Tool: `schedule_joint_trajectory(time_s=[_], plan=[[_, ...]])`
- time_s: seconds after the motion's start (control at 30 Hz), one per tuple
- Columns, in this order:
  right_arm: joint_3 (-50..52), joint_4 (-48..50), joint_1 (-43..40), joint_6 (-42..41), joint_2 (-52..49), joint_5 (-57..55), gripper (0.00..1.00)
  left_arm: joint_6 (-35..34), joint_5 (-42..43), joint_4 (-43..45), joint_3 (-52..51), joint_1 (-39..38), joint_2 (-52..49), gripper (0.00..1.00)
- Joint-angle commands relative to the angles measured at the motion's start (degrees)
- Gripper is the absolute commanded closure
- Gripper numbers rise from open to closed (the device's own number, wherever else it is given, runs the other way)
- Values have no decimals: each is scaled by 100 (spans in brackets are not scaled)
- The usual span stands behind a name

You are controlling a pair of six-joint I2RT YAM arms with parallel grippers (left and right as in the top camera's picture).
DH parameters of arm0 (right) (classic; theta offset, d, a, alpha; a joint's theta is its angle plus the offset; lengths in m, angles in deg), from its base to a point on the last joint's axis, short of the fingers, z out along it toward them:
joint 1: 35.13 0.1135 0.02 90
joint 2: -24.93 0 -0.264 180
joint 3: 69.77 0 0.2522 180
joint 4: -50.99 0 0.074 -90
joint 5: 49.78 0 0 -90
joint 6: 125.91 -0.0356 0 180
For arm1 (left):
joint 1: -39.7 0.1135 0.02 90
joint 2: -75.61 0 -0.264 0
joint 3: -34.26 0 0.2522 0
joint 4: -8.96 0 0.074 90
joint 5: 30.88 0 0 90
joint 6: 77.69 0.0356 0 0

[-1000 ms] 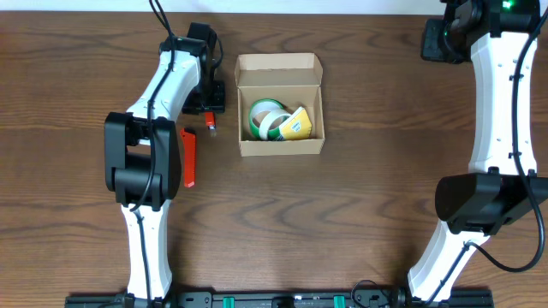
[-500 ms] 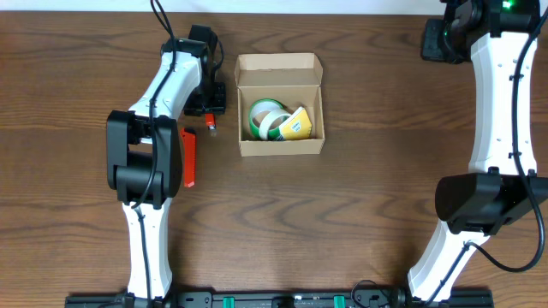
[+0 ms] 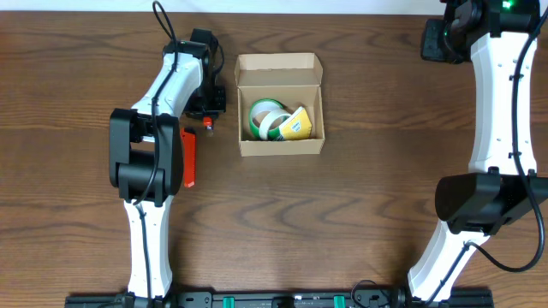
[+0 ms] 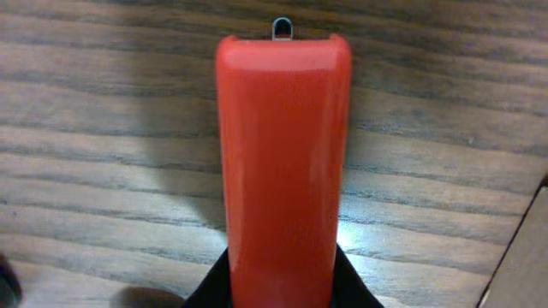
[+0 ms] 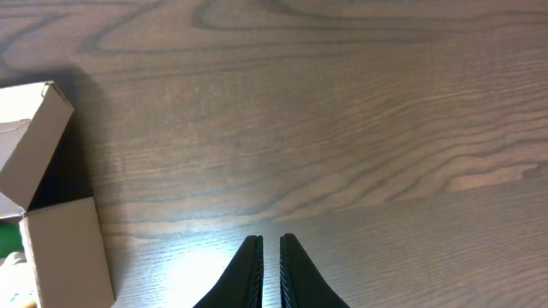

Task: Pack container
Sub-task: 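Carry the red stapler with the left gripper into the box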

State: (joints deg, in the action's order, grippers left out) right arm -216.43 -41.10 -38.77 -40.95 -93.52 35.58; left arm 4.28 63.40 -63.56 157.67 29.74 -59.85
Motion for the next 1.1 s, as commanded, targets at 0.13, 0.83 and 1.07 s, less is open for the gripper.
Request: schedule_joint_trajectory(time_s=[0.13, 0.83, 1.07], plan=[[39, 4, 31, -72, 28, 44, 91, -31, -37, -291, 245, 24, -70, 94], [37, -13, 31, -70, 28, 44, 92, -627, -774, -3320, 4365, -61, -70, 94], [39, -17, 31, -70, 28, 42, 92, -1145, -444, -3803, 5014, -782, -13, 94]])
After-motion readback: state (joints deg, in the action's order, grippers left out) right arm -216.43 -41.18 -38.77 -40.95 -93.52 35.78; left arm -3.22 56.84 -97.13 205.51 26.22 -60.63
